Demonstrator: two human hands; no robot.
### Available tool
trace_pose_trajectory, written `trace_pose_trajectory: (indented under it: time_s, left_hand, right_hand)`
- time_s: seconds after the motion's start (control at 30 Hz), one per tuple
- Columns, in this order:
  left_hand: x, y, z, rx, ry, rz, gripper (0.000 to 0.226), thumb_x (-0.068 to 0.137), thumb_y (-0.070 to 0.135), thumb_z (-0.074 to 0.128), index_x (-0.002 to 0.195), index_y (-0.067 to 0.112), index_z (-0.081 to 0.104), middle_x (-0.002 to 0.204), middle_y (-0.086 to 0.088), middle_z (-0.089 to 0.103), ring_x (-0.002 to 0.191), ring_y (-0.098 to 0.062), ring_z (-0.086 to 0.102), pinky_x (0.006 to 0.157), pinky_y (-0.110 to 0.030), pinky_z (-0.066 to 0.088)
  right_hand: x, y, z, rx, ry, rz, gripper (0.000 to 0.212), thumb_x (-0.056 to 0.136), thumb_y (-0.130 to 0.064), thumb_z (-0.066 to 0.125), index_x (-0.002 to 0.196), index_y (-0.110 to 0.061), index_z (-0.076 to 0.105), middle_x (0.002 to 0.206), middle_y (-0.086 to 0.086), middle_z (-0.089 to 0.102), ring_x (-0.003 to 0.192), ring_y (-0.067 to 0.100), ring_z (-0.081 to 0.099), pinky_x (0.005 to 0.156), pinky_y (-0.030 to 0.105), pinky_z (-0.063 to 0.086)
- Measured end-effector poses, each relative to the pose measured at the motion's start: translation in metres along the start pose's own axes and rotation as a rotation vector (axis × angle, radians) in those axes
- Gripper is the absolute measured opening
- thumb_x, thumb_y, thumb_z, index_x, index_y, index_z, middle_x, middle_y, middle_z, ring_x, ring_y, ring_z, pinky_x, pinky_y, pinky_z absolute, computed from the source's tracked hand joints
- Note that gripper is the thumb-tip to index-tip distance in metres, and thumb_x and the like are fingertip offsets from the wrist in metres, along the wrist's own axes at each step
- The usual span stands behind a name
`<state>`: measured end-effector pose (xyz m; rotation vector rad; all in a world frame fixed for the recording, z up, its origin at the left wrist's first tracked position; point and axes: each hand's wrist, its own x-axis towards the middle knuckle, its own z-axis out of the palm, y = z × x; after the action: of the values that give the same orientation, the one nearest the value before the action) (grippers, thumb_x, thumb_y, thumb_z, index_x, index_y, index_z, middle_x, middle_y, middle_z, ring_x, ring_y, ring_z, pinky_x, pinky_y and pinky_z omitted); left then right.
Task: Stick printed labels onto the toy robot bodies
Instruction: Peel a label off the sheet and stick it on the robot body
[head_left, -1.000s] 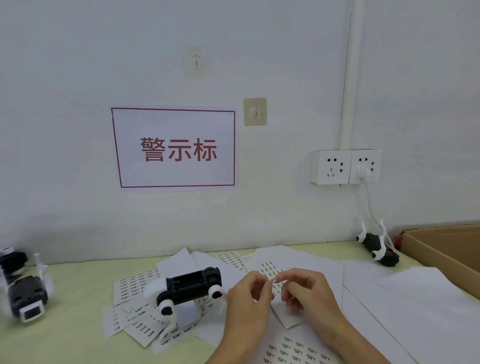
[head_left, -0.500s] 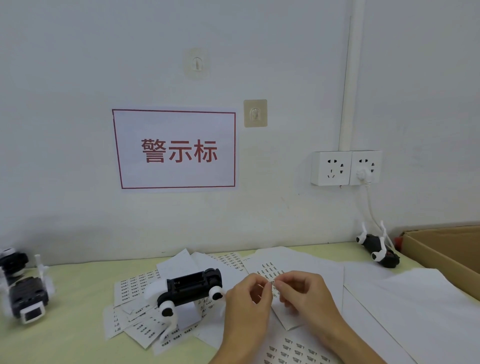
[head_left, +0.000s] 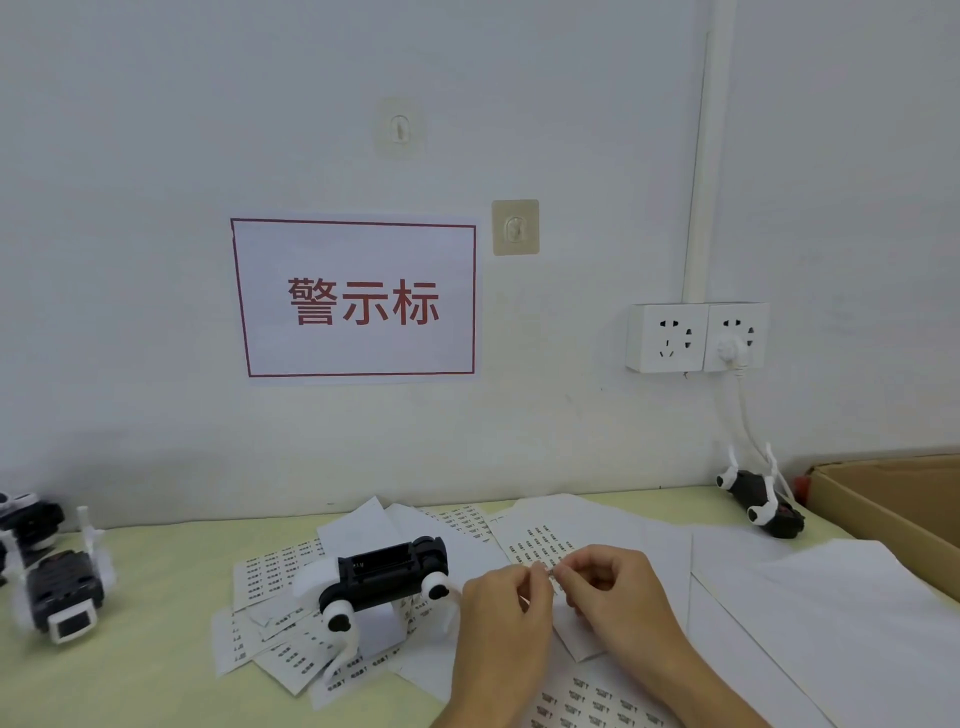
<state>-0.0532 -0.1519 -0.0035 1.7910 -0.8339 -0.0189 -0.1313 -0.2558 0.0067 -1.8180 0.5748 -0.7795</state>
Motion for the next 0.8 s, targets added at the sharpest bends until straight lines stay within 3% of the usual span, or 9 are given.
trace_pose_trajectory:
  time_s: [0.07,0.13,0.2,0.27,0.37,0.5,0.63,0.73,0.8]
  left_hand:
    - [-0.001,0.000,-0.001,-0.020,0.024,-0.003,0.055,0.102,0.026,0.051,0.049,0.018,0.043,0.047,0.001,0.043,0.049,-0.009,0.035,0.051,-0.026,0.030]
    - [0.000,0.001,-0.003,-0.046,0.070,0.008,0.047,0.103,0.025,0.050,0.059,0.006,0.055,0.056,-0.010,0.055,0.053,-0.011,0.046,0.055,-0.039,0.042]
    - [0.002,0.007,-0.007,-0.097,0.106,0.063,0.033,0.102,0.021,0.050,0.073,0.012,0.065,0.068,-0.008,0.064,0.059,-0.018,0.058,0.060,-0.043,0.052]
    - [0.005,0.019,-0.014,-0.114,0.103,0.151,0.025,0.100,0.018,0.052,0.080,0.027,0.064,0.074,0.002,0.065,0.066,-0.017,0.062,0.058,-0.035,0.054]
    - [0.018,0.036,-0.030,-0.046,0.013,0.245,0.024,0.097,0.016,0.054,0.084,0.034,0.062,0.077,0.012,0.066,0.077,-0.005,0.062,0.059,-0.014,0.045]
    - [0.037,0.044,-0.068,0.222,-0.232,0.247,0.012,0.098,0.030,0.055,0.106,0.034,0.063,0.101,0.016,0.063,0.090,0.001,0.056,0.076,-0.014,0.046]
    - [0.051,0.039,-0.119,0.584,-0.491,0.112,0.056,0.087,0.061,0.063,0.136,0.046,0.040,0.132,0.018,0.046,0.126,-0.009,0.040,0.103,-0.033,0.039]
    - [0.054,0.033,-0.146,0.748,-0.591,-0.081,0.087,0.073,0.056,0.080,0.141,0.049,0.027,0.136,0.013,0.042,0.125,-0.017,0.046,0.101,-0.039,0.046]
    - [0.054,0.027,-0.152,0.812,-0.649,-0.154,0.085,0.075,0.039,0.083,0.139,0.044,0.027,0.131,0.008,0.048,0.109,-0.021,0.059,0.089,-0.040,0.056]
  right_hand:
    - [0.001,0.001,0.000,-0.009,0.002,0.003,0.019,0.089,-0.011,0.071,0.071,-0.013,0.074,0.059,0.003,0.067,0.054,0.005,0.057,0.058,0.018,0.048]
    - [0.002,0.002,-0.001,0.004,0.025,0.013,0.018,0.089,-0.012,0.071,0.071,-0.013,0.073,0.058,0.002,0.067,0.053,0.005,0.057,0.057,0.018,0.047]
    - [0.003,0.003,-0.003,0.039,0.049,0.029,0.018,0.090,-0.012,0.071,0.072,-0.012,0.073,0.057,0.000,0.066,0.052,0.004,0.056,0.055,0.017,0.045]
    - [0.004,0.005,-0.004,0.057,0.058,0.042,0.019,0.091,-0.012,0.070,0.072,-0.012,0.073,0.057,0.000,0.065,0.052,0.004,0.057,0.055,0.017,0.045]
    - [0.005,0.006,-0.003,0.034,0.052,0.049,0.019,0.092,-0.014,0.069,0.073,-0.013,0.074,0.057,0.000,0.065,0.052,0.003,0.057,0.056,0.016,0.045]
    - [0.005,0.007,-0.002,0.034,0.061,0.069,0.018,0.092,-0.015,0.069,0.075,-0.014,0.074,0.057,-0.001,0.067,0.052,0.001,0.058,0.057,0.016,0.046]
    - [0.007,0.008,-0.001,0.042,0.054,0.094,0.017,0.092,-0.018,0.070,0.075,-0.014,0.075,0.058,0.000,0.067,0.052,0.002,0.057,0.060,0.021,0.046]
    - [0.007,0.009,-0.001,0.037,0.053,0.101,0.016,0.092,-0.018,0.070,0.077,-0.014,0.075,0.058,-0.001,0.067,0.052,0.002,0.058,0.061,0.022,0.047]
    - [0.007,0.010,-0.001,0.035,0.050,0.099,0.016,0.092,-0.018,0.070,0.077,-0.014,0.075,0.059,-0.001,0.067,0.051,0.002,0.057,0.060,0.022,0.046]
